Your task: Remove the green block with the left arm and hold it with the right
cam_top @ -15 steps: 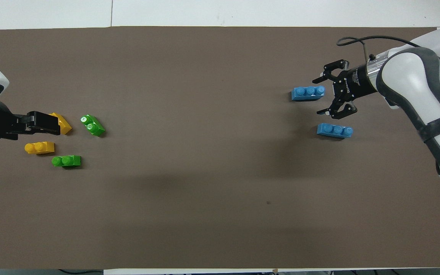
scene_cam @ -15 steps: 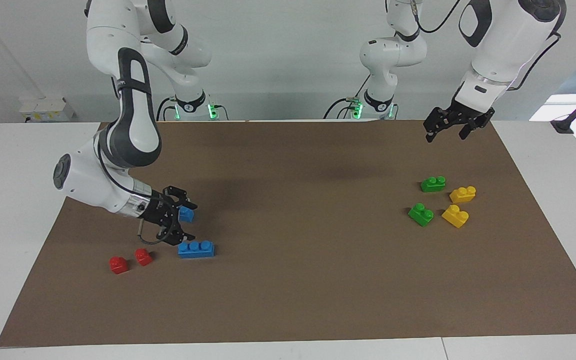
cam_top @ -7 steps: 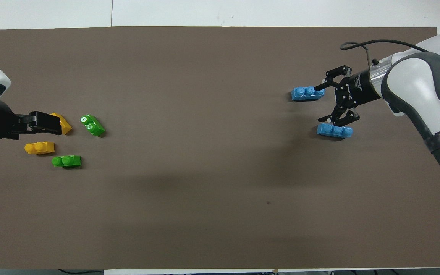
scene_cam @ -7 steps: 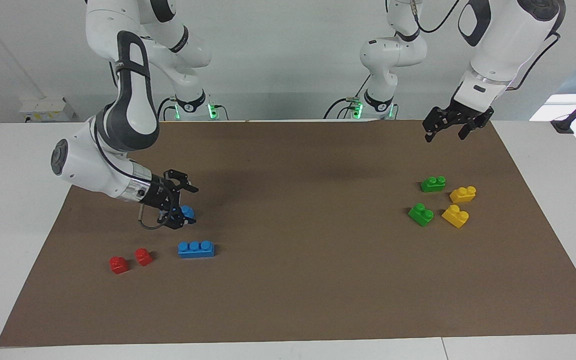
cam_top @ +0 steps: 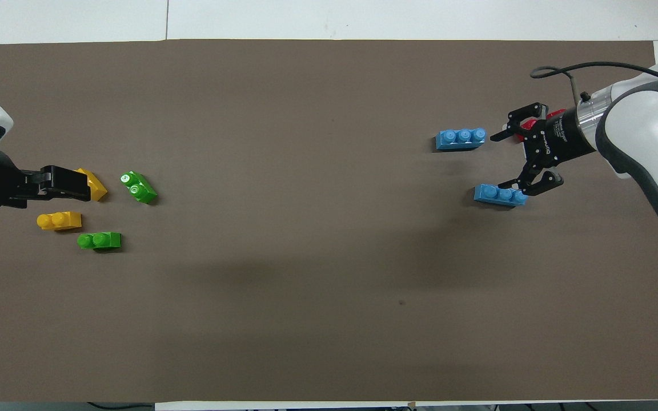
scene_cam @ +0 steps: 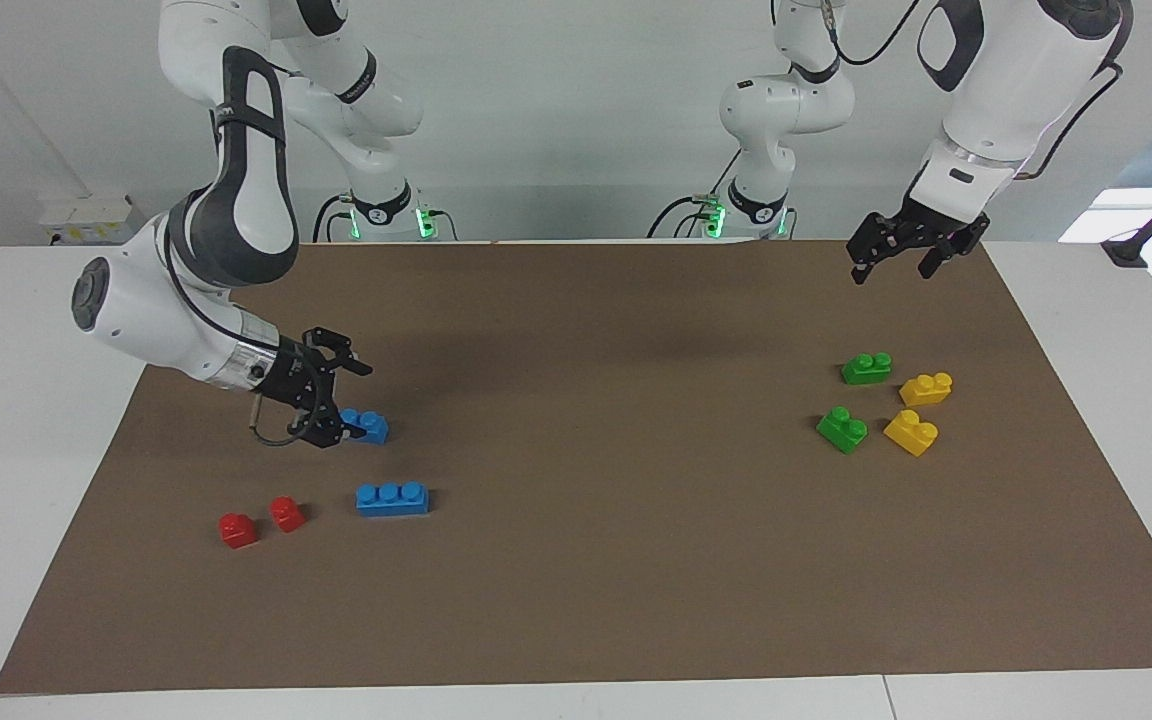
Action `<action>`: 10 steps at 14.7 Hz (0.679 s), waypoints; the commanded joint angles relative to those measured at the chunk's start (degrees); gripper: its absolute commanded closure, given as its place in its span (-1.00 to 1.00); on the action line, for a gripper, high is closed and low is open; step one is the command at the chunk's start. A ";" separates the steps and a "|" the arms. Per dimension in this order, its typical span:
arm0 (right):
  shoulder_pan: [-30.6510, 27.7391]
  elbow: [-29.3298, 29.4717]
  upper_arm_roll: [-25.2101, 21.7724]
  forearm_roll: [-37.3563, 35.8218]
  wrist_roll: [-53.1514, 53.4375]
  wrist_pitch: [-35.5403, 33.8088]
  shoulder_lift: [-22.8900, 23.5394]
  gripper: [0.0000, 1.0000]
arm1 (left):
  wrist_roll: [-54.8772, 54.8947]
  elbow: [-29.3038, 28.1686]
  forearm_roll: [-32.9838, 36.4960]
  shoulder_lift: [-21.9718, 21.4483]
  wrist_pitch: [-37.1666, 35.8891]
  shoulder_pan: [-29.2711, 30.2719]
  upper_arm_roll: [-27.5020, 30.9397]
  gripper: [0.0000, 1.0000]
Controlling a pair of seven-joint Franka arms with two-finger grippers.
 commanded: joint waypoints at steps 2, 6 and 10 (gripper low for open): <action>-1.13 -1.10 0.48 -3.08 -6.34 0.66 -2.43 -1.00 | 0.75 -0.85 -0.61 -1.27 0.53 -0.03 0.56 -1.00; -3.69 -0.66 0.39 -5.62 -17.23 -1.79 -6.29 -1.00 | 0.66 -0.85 -0.61 -1.27 0.53 -0.21 0.47 -1.00; -3.87 -0.49 0.30 -12.04 -33.49 -5.04 -12.87 -1.00 | 0.92 -0.85 -0.61 -1.27 0.62 0.05 0.56 -1.00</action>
